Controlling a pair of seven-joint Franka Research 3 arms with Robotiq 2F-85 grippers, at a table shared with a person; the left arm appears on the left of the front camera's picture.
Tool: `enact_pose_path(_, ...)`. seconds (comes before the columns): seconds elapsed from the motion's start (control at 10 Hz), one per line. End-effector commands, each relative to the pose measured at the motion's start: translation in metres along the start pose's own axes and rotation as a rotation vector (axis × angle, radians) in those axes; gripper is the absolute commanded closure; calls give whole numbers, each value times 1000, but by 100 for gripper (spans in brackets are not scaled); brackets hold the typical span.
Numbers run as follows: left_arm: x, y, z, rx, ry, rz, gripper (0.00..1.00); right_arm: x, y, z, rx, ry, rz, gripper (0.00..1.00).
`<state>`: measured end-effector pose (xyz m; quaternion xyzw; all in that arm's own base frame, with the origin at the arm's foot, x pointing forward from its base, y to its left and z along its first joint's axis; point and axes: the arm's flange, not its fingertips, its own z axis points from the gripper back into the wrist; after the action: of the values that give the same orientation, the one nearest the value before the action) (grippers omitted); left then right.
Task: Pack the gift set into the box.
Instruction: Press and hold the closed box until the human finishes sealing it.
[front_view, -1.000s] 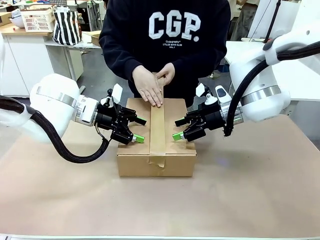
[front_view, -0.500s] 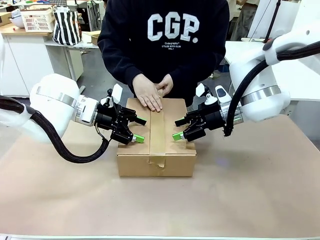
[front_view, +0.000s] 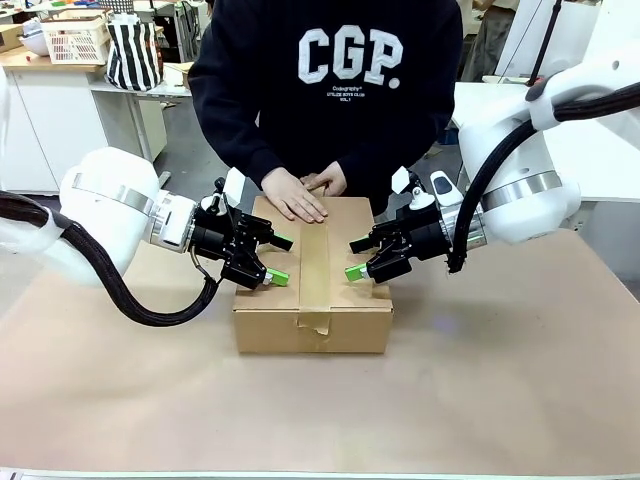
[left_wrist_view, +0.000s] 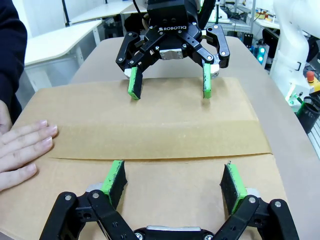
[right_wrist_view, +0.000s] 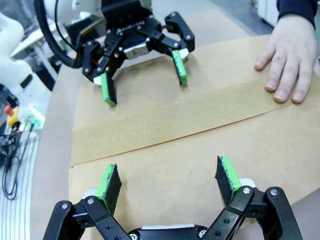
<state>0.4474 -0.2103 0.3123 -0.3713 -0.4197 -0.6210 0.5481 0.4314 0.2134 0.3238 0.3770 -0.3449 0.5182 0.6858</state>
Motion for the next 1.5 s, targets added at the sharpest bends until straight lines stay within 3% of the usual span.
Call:
enact_pose_path(0.0, -2, -1, -1, -3, 1, 4, 0, -4, 0, -1, 0, 5, -6, 0)
enact_pose_path(1.4, -2, -1, -1, -3, 1, 4, 0, -4, 0, -1, 0, 5, -6, 0)
